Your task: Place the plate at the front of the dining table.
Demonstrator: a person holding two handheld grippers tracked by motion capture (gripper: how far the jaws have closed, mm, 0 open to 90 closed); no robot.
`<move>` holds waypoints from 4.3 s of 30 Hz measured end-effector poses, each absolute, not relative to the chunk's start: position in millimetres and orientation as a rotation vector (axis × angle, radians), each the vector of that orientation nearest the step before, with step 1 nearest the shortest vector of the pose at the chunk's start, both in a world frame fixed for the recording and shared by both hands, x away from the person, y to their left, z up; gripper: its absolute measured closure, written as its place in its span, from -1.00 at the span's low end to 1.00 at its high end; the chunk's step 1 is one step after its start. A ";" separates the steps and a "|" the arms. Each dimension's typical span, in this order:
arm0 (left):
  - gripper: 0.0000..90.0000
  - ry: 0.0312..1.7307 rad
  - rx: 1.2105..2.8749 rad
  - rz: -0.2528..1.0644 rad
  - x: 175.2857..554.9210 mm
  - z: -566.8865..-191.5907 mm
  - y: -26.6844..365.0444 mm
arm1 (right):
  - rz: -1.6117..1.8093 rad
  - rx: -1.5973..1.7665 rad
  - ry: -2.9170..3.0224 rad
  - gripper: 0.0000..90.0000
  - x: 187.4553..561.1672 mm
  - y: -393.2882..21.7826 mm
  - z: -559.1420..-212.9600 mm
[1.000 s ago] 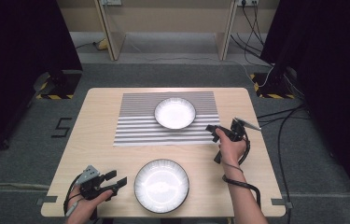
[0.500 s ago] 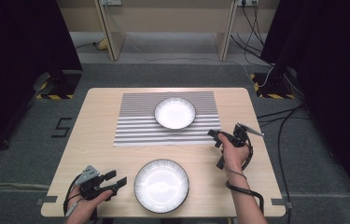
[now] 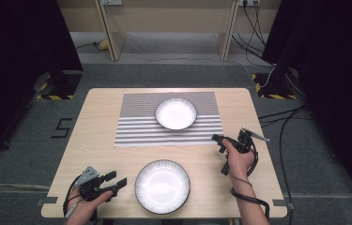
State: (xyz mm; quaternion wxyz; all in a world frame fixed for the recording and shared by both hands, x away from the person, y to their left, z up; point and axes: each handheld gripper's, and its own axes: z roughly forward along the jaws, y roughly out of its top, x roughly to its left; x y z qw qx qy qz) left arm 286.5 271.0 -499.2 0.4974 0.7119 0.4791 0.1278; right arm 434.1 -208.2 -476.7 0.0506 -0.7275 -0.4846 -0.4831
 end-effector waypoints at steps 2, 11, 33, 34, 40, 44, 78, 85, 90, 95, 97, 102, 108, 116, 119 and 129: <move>-0.16 1.159 1.725 0.311 286.4 -499.0 271.0 | -1.471 -2.214 -1.481 0.13 430.2 -210.7 -477.6; -0.16 1.158 1.725 0.315 285.9 -498.6 271.4 | -1.469 -2.215 -1.482 0.13 421.6 -214.2 -478.5; -0.16 1.159 1.723 0.314 284.8 -498.4 271.3 | -1.475 -2.206 -1.470 0.12 394.0 -230.6 -480.8; -0.16 1.160 1.724 0.315 284.7 -498.7 271.8 | -1.482 -2.205 -1.447 0.12 392.0 -231.5 -480.9; -0.16 1.161 1.721 0.315 284.4 -498.5 272.2 | -1.480 -2.216 -1.449 0.12 384.0 -237.4 -484.0; -0.16 1.164 1.721 0.315 284.6 -498.6 272.7 | -1.476 -2.215 -1.452 0.12 380.7 -238.7 -484.6; -0.16 1.166 1.715 0.311 284.1 -497.9 271.8 | -1.475 -2.234 -1.463 0.13 340.4 -255.1 -488.8; -0.16 1.168 1.712 0.310 284.2 -497.8 271.9 | -1.465 -2.243 -1.461 0.13 334.5 -257.9 -492.6; -0.16 1.170 1.713 0.309 284.5 -498.0 272.0 | -1.467 -2.252 -1.475 0.12 328.4 -261.0 -492.5; -0.16 1.169 1.717 0.306 284.1 -498.4 271.4 | -1.471 -2.259 -1.471 0.12 324.1 -262.8 -493.5; -0.16 1.170 1.716 0.307 284.0 -498.3 271.4 | -1.466 -2.258 -1.468 0.12 321.9 -263.3 -493.8; -0.16 1.169 1.717 0.308 284.0 -498.5 271.2 | -1.465 -2.259 -1.470 0.12 317.2 -264.5 -494.8; -0.16 1.171 1.717 0.308 284.0 -498.6 271.5 | -1.471 -2.257 -1.449 0.12 308.4 -265.9 -499.4; -0.16 1.175 1.712 0.308 284.4 -498.9 272.6 | -1.476 -2.259 -1.438 0.12 302.5 -267.0 -501.2; -0.16 1.175 1.712 0.309 284.7 -498.7 272.9 | -1.482 -2.255 -1.438 0.11 301.1 -268.1 -501.3; -0.22 1.184 1.663 0.264 284.2 -492.3 275.0 | -1.512 -2.253 -1.408 0.09 297.4 -270.1 -499.2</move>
